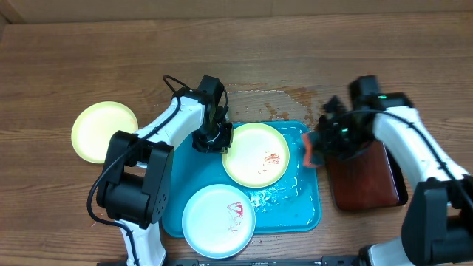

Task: Clean dirty plates on tray and stack at the side
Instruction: 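Carry the sponge with the right gripper onto the held yellow plate, then scrub the yellow plate with the sponge while the left gripper holds it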

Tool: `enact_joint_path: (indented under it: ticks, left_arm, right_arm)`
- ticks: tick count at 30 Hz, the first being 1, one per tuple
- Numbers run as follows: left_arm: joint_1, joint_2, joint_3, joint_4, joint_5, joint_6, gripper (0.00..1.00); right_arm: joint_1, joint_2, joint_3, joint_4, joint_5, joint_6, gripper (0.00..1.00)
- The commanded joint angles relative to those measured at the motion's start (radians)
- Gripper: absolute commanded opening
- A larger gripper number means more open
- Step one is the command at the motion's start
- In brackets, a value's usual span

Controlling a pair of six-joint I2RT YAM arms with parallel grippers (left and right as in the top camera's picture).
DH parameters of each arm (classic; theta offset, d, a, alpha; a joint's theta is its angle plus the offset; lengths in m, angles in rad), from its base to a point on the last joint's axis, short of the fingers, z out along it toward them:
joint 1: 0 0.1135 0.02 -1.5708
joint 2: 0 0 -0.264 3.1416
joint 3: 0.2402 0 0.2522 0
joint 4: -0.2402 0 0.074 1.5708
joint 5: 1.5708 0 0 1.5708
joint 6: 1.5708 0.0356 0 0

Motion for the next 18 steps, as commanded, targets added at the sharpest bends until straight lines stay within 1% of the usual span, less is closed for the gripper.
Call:
enact_joint_path:
  ticks: [1, 5, 9, 13, 15, 18]
  left_arm:
    - [-0.037, 0.037, -0.018, 0.010, -0.007, -0.010, 0.04]
    - [-0.067, 0.037, -0.018, 0.027, -0.006, -0.022, 0.04]
    - [-0.087, 0.037, -0.016, 0.051, 0.026, -0.043, 0.04]
    - [-0.090, 0.037, -0.016, 0.066, 0.060, -0.051, 0.04]
    - [-0.090, 0.037, -0.016, 0.061, 0.060, -0.051, 0.04]
    - [-0.090, 0.037, -0.016, 0.052, 0.060, -0.051, 0.04]
  right_arm:
    - [0.105, -0.032, 0.029, 0.027, -0.035, 0.067, 0.04]
    - [0.238, -0.032, 0.029, 0.125, -0.034, 0.215, 0.04]
    - [0.324, -0.031, 0.029, 0.219, 0.024, 0.434, 0.04]
    - [0.361, -0.011, 0.026, 0.250, 0.175, 0.663, 0.04]
    - [0.367, 0.018, 0.019, 0.249, 0.225, 0.753, 0.04]
    - [0.368, 0.059, 0.010, 0.232, 0.279, 0.842, 0.04]
